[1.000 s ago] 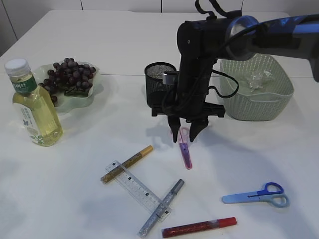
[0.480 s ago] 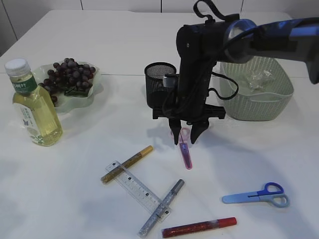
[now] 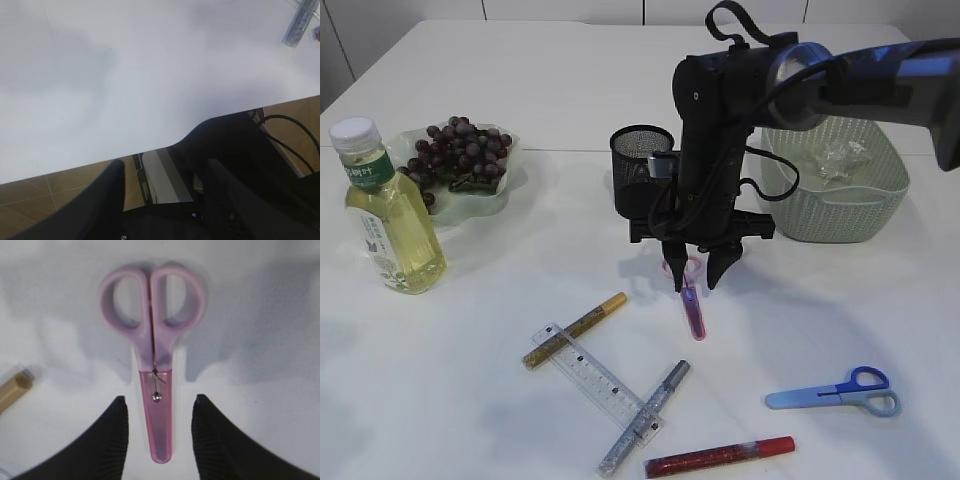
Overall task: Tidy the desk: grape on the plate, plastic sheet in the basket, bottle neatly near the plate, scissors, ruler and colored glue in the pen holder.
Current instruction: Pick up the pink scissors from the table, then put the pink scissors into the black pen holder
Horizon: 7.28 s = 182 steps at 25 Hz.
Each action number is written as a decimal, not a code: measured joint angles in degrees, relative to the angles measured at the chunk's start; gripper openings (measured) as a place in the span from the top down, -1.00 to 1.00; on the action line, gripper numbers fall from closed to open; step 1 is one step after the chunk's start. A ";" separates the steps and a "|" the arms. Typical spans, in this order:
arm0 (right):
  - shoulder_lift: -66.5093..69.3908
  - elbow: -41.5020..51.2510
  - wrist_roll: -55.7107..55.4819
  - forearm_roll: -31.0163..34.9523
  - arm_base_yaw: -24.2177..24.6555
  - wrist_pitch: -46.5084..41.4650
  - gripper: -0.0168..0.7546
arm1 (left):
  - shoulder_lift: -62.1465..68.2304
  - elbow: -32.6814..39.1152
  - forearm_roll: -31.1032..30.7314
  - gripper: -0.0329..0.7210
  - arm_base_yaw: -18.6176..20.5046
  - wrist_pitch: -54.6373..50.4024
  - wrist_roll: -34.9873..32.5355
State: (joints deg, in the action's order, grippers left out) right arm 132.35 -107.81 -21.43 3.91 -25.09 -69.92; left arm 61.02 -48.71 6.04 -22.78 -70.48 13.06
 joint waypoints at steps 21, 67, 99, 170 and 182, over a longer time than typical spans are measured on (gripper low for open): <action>0.00 0.00 1.17 -1.16 0.00 0.00 0.06 | 0.00 0.00 0.09 -0.07 0.00 0.00 0.00; 3.34 -0.13 2.44 -1.11 -1.28 0.10 0.31 | 0.00 0.00 0.31 -0.07 0.00 -0.09 -0.14; 3.34 -0.26 2.56 -1.55 -1.28 0.10 0.49 | 0.00 0.00 1.05 -0.07 0.00 -0.09 -0.24; -27.14 26.16 14.05 -21.61 -5.55 55.64 0.49 | 0.00 -0.12 2.06 -0.07 0.00 -0.09 -0.24; -24.53 26.16 14.05 -22.12 -0.86 74.99 0.49 | 0.00 -0.12 2.15 -0.05 0.00 -0.09 -0.24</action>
State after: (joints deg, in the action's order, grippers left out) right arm 107.83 -81.64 -7.39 -18.22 -25.95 5.07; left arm 61.02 -48.83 8.19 -22.78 -70.57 12.82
